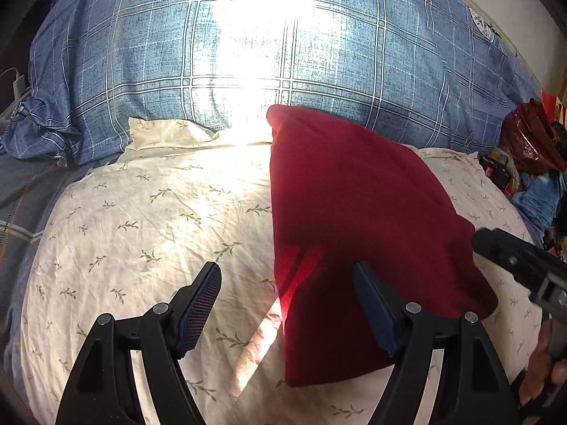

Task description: Fold small clothes

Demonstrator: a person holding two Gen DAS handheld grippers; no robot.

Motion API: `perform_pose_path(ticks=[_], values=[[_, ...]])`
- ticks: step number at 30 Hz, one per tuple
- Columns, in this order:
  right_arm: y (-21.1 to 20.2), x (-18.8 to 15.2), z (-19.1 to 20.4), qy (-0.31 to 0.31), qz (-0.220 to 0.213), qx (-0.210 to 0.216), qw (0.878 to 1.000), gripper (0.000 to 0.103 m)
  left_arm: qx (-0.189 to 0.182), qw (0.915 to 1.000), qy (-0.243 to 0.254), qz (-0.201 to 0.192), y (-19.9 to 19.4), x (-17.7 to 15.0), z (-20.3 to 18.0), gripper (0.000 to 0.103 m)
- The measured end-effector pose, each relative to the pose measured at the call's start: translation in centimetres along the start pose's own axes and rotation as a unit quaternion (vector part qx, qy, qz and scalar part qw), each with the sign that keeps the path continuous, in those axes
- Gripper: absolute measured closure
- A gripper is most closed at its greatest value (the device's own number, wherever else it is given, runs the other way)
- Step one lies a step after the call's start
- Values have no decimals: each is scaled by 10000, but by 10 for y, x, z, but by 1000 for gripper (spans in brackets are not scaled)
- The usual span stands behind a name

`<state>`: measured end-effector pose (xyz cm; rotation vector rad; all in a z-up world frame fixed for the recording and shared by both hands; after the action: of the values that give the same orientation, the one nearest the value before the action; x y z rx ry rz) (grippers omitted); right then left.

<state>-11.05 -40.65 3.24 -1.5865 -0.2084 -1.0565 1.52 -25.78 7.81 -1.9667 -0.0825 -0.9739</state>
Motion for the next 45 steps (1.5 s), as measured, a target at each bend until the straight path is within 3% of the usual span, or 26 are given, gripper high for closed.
perform_pose_path(ticks=[5,6,7,8,11,14,18,20,21,22,29,32,37,40,43,45], values=[[30,13,-1,186,267,24,9995,40,44,10000,-31,-41,-1,5,3,27],[38,15,2,96,361,35,9993,50,50,10000,-38,-24,0,6,3,27],[41,16,4,25,402,-6,9992,75,61,10000,-46,-6,1,7,4,27],[44,17,6,-55,423,-84,9991,80,72,10000,-53,8,3,8,4,27],[40,15,5,-154,231,-176,9995,84,67,9999,-77,20,7,7,7,26],[52,8,2,-297,325,-366,9984,84,-17,9999,-148,65,15,7,10,22],[41,12,-5,-115,202,-131,9996,78,-105,9998,-184,59,17,11,13,23],[38,16,-11,102,54,17,9999,52,-191,9996,-186,60,18,14,15,24],[37,16,-15,205,-35,115,9997,26,-258,9994,-211,74,19,15,17,24],[38,16,-19,317,-122,186,9993,16,-343,9990,-254,98,21,17,19,24],[70,14,-35,677,226,551,9959,17,-993,9932,-540,289,47,26,36,21],[86,13,-39,872,370,931,9911,15,-1211,9897,-656,387,62,29,42,17],[96,18,-27,633,384,1114,9910,17,-1247,9888,-685,462,86,33,43,12],[99,19,-18,504,399,1069,9922,24,-1195,9898,-653,431,94,34,40,12],[97,19,-16,533,393,1063,9921,33,-1191,9901,-618,402,95,34,36,16],[95,20,-15,544,374,1027,9925,38,-1271,9895,-566,400,92,34,32,31]])
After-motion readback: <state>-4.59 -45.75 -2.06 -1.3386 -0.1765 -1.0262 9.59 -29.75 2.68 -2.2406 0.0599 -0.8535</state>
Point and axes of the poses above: each gripper's, at about its wrist camera, not at the fingertips, and y roughly the way its jaws point, z to its left, x to its top, the point moved 1 cm from there along y, roughly the way its jaws point, and after that the axes turned 10 degrees about -x, right-handed, at the moved point
